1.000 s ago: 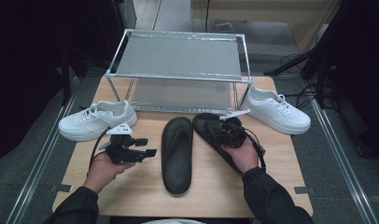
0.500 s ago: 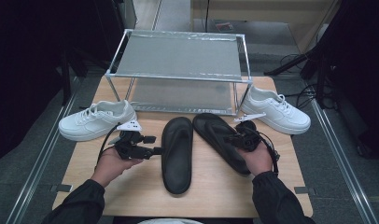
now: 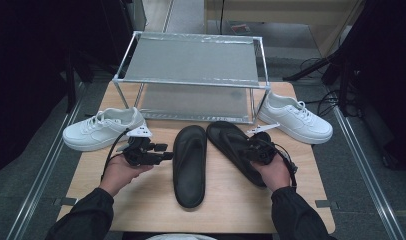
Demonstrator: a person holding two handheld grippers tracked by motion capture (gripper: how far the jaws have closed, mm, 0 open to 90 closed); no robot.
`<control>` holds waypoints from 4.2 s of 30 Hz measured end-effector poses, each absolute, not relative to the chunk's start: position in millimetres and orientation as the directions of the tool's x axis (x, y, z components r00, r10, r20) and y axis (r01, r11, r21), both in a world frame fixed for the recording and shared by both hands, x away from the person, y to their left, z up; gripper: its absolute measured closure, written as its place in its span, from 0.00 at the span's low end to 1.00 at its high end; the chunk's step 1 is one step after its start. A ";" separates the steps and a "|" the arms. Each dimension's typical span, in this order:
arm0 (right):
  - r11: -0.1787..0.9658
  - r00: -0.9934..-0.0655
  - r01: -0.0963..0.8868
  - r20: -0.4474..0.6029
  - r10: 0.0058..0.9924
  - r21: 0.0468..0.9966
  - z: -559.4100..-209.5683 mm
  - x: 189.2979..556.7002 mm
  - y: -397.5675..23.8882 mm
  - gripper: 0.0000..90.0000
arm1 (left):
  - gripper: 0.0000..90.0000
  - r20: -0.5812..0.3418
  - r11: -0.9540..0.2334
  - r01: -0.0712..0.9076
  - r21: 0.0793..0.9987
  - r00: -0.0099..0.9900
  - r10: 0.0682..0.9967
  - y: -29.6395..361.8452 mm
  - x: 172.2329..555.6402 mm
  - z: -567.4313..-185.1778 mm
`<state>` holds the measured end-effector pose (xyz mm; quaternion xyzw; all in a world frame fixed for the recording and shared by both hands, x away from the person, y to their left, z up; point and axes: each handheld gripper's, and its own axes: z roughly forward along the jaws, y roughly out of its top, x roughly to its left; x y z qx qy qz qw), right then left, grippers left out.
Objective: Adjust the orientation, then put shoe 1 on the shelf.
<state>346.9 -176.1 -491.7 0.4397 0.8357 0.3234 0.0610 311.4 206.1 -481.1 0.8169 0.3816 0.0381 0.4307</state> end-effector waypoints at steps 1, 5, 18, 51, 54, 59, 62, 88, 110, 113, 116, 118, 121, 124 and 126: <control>0.404 -0.606 0.695 0.182 0.774 0.594 -491.7 346.9 -176.1 0.96 | 0.64 -0.266 -0.338 0.591 0.733 0.706 0.656 206.1 311.4 -481.1; 0.422 -0.622 0.686 0.178 0.762 0.592 -492.0 345.4 -171.1 0.96 | 0.92 -0.270 -0.333 0.608 0.721 0.689 0.672 210.7 315.3 -482.0; 0.424 -0.632 0.684 0.192 0.751 0.593 -491.5 342.2 -164.5 0.96 | 0.93 -0.251 -0.393 0.658 0.642 0.665 0.703 201.6 330.1 -503.6; 0.368 -0.662 0.696 0.352 0.662 0.617 -493.4 331.2 -134.0 0.94 | 1.00 -0.294 -0.429 0.697 0.575 0.665 0.686 188.9 328.5 -517.2; 0.372 -0.664 0.693 0.346 0.662 0.618 -493.1 331.3 -134.5 0.94 | 1.00 -0.313 -0.421 0.702 0.574 0.663 0.679 187.8 328.5 -518.1; 0.381 -0.672 0.684 0.334 0.661 0.622 -492.9 330.8 -134.5 0.94 | 0.98 -0.308 -0.425 0.697 0.578 0.669 0.677 180.8 327.9 -518.4; 0.378 -0.671 0.686 0.339 0.659 0.622 -493.4 331.5 -135.2 0.94 | 0.98 -0.320 -0.413 0.703 0.579 0.661 0.678 180.0 328.1 -519.2; 0.352 -0.627 0.692 0.284 0.725 0.630 -497.6 338.4 -152.1 0.85 | 0.94 -0.371 -0.441 0.675 0.592 0.714 0.594 160.3 317.0 -518.2; 0.292 -0.639 0.637 0.277 0.718 0.713 -486.0 327.3 -156.2 0.65 | 0.43 -0.343 -0.370 0.638 0.676 0.716 0.607 183.9 315.0 -491.8; 0.289 -0.638 0.636 0.277 0.718 0.716 -485.2 323.5 -153.8 0.62 | 0.43 -0.344 -0.369 0.640 0.675 0.714 0.610 186.8 315.6 -490.9; 0.278 -0.627 0.645 0.286 0.724 0.711 -486.0 320.2 -151.0 0.57 | 0.42 -0.345 -0.362 0.639 0.679 0.713 0.611 189.1 315.8 -489.6; 0.266 -0.616 0.648 0.284 0.735 0.714 -486.5 318.1 -148.5 0.51 | 0.42 -0.339 -0.363 0.638 0.679 0.711 0.616 190.7 315.7 -488.5; 0.242 -0.597 0.654 0.292 0.747 0.717 -487.4 315.1 -144.6 0.46 | 0.42 -0.341 -0.357 0.637 0.683 0.711 0.615 192.4 315.7 -487.9; 0.248 -0.599 0.634 0.262 0.757 0.733 -488.5 311.3 -137.7 0.42 | 0.42 -0.339 -0.355 0.635 0.686 0.711 0.616 193.5 315.8 -487.3; 0.249 -0.596 0.637 0.260 0.760 0.730 -490.8 309.6 -132.5 0.40 | 0.42 -0.342 -0.351 0.636 0.687 0.710 0.616 193.9 315.8 -487.0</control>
